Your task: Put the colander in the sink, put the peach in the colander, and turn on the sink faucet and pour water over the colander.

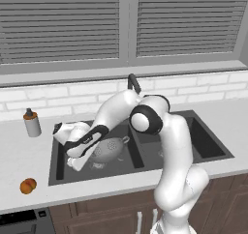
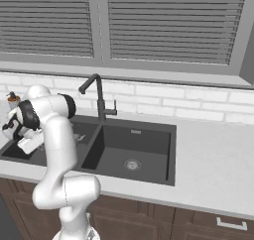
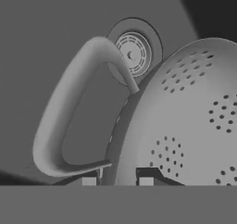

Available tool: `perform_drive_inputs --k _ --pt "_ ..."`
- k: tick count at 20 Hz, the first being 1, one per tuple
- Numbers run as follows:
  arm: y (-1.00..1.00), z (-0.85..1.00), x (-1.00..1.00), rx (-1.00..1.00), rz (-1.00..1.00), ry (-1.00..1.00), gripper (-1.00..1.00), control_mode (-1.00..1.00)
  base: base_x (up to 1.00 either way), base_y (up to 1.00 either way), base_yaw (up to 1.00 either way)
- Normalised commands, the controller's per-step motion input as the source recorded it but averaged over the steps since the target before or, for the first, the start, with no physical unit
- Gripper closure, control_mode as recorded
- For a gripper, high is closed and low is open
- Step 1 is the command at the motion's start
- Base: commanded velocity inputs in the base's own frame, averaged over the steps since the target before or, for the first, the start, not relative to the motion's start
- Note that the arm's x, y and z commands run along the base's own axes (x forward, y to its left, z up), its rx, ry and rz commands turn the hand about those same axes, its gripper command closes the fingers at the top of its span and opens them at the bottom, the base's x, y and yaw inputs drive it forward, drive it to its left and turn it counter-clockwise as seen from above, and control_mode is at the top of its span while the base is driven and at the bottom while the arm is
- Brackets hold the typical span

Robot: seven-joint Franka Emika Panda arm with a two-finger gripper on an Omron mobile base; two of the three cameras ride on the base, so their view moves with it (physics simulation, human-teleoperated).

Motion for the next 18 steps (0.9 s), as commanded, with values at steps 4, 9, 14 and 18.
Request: perform_drive_inputs --k 4,9,14,18 --pt "0.0 -0.16 0.27 0.15 0.0 -0.02 1.0 -1.0 0.0 0.0 0.0" --pt "-0.07 -0.2 0.29 0.2 0.0 0.0 1.0 -1.0 0.0 0.0 0.0" --pt "-0.05 -0.37 0.19 0.18 0.0 0.0 1.0 -1.0 0.0 0.0 0.0" --pt "-0.06 -0.43 0.18 0.15 0.0 0.0 1.0 -1.0 0.0 0.0 0.0"
